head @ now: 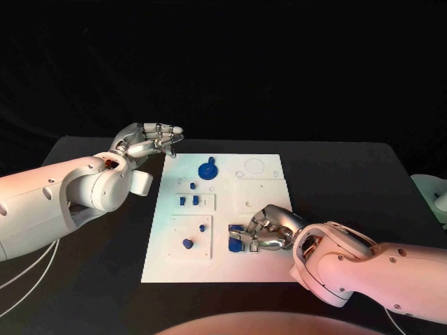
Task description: Assemble the parts on the task board
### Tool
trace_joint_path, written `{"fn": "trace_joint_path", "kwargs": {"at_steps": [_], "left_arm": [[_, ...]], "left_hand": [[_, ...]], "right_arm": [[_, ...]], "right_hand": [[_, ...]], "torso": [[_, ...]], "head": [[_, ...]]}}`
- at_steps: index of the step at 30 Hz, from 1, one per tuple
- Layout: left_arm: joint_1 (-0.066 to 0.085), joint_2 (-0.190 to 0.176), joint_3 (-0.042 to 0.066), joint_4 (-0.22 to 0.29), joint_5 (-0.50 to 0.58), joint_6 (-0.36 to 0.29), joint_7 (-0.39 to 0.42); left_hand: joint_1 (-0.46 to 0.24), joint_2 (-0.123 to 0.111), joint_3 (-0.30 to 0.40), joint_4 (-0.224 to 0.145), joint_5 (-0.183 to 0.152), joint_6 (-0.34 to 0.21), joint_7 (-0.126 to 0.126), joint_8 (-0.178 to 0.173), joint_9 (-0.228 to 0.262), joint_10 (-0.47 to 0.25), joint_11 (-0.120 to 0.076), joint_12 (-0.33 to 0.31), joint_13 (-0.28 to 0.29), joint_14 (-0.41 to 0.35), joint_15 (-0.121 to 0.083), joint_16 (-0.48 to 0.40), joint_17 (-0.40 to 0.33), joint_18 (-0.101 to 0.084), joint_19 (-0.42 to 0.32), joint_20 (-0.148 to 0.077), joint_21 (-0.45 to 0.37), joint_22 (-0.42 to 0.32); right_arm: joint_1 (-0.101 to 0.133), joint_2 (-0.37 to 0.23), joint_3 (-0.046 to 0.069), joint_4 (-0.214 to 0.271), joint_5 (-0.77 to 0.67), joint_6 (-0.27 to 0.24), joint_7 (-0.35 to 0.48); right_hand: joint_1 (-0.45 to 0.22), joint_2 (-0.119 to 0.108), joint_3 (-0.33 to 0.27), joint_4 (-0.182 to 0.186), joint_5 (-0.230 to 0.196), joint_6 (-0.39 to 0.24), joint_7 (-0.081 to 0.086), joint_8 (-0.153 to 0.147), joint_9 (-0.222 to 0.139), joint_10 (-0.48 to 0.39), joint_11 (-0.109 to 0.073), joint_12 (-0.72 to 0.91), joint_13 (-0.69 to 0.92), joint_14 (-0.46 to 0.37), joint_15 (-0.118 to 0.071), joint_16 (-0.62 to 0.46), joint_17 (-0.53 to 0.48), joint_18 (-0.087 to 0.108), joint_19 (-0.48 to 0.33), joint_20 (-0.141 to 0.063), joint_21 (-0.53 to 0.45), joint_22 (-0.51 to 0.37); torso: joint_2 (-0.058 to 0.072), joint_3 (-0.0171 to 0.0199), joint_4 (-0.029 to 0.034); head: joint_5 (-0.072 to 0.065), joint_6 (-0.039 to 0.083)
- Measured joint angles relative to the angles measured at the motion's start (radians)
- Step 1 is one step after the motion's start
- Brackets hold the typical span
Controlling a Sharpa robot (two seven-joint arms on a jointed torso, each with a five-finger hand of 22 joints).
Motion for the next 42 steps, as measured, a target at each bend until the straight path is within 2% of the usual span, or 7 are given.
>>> {"fn": "trace_joint_path", "kwargs": {"at_steps": [3,11,16,28,34,36,42], "left_arm": [[0.000,0.000,0.000,0.000,0.000,0.000,0.000],[0.000,-0.002,0.000,0.000,0.000,0.000,-0.002],[0.000,-0.002,0.000,0.000,0.000,0.000,-0.002],[0.000,-0.003,0.000,0.000,0.000,0.000,-0.002],[0.000,-0.003,0.000,0.001,0.000,0.000,-0.003],[0.000,-0.003,0.000,0.001,0.000,0.000,-0.003],[0.000,-0.004,0.000,0.001,0.000,0.000,-0.003]], "left_hand": [[0.000,0.000,0.000,0.000,0.000,0.000,0.000,0.000,0.000,0.000,0.000,0.000,0.000,0.000,0.000,0.000,0.000,0.000,0.000,0.000,0.000,0.000],[0.000,0.000,0.000,0.000,0.000,0.000,0.000,0.000,0.000,0.000,0.000,0.000,0.000,0.000,0.000,0.000,0.000,0.000,0.000,0.000,0.000,0.000],[0.000,0.000,0.000,0.000,0.000,0.000,0.000,0.000,0.000,0.000,0.000,0.000,0.000,0.000,0.000,0.000,0.000,0.000,0.000,0.000,0.000,0.000],[0.000,0.000,0.000,0.000,0.000,0.000,0.000,0.000,0.000,-0.004,0.004,0.000,0.000,0.000,0.000,0.000,0.000,0.000,0.000,0.000,0.000,0.000],[0.000,0.000,0.000,0.000,0.000,0.000,0.000,0.000,0.000,-0.003,0.004,0.000,0.000,0.000,0.000,0.000,0.000,0.000,0.000,0.000,0.000,0.000],[0.000,0.000,0.000,0.000,0.000,0.000,0.000,0.000,0.000,-0.003,0.004,0.000,0.000,0.000,0.000,0.000,0.000,0.000,0.000,0.000,0.000,0.000],[0.000,0.000,0.000,0.000,0.000,0.000,0.000,0.000,0.000,-0.003,0.004,0.000,0.000,0.000,0.000,0.000,0.000,0.000,0.000,0.000,0.000,0.000]], "right_arm": [[0.000,-0.007,0.000,0.006,-0.005,0.000,0.003],[0.000,-0.034,0.000,0.036,-0.014,0.016,0.031],[0.000,-0.044,0.000,0.040,-0.017,0.037,0.049],[0.000,-0.035,0.001,0.015,-0.020,0.062,0.063],[0.000,-0.027,0.001,0.005,-0.024,0.066,0.063],[0.000,-0.026,0.001,0.005,-0.027,0.067,0.063],[0.000,-0.026,0.001,0.004,-0.040,0.070,0.063]], "right_hand": [[0.020,0.004,-0.007,-0.007,0.010,0.000,0.000,0.001,0.002,0.000,0.000,0.004,0.000,0.000,0.000,0.000,0.000,0.000,0.000,0.000,0.004,0.000],[0.190,-0.005,-0.019,-0.014,0.027,-0.004,-0.004,0.010,0.004,0.002,-0.002,0.023,0.000,0.000,0.000,0.008,0.000,0.000,0.004,-0.004,0.023,0.000],[0.272,-0.002,-0.009,-0.024,-0.013,-0.004,-0.004,0.012,0.004,0.004,-0.003,0.027,0.000,0.004,-0.004,0.012,0.000,0.000,0.000,-0.007,0.031,0.000],[0.291,0.009,0.001,-0.017,-0.014,0.000,-0.007,0.012,0.001,0.003,-0.003,0.032,0.000,0.004,-0.004,0.016,0.000,0.000,0.000,-0.007,0.036,0.001],[0.296,0.014,0.005,-0.012,-0.011,0.000,-0.007,0.012,0.000,0.003,-0.003,0.032,0.000,0.000,-0.007,0.016,0.000,0.000,0.000,-0.007,0.039,0.000],[0.305,0.023,0.010,-0.013,-0.004,0.002,-0.009,0.012,-0.001,0.003,-0.003,0.032,0.000,0.000,-0.007,0.016,0.000,0.000,0.000,-0.007,0.039,0.000],[0.336,0.025,0.027,-0.015,-0.012,0.003,-0.010,0.012,-0.003,0.007,-0.007,0.032,0.000,0.000,-0.007,0.016,0.000,0.000,0.003,-0.010,0.039,0.000]], "torso": [[0.000,0.0003,-0.0001],[0.000,0.0003,-0.0001],[0.000,-0.0003,-0.0009],[0.000,-0.0009,0.0018],[0.000,-0.0014,0.0013],[0.000,-0.0014,0.0010],[0.000,-0.0014,0.0003]], "head": [[0.000,0.000],[0.002,0.002],[0.003,0.001],[0.001,-0.001],[0.002,-0.002],[0.002,-0.002],[0.003,-0.004]]}}
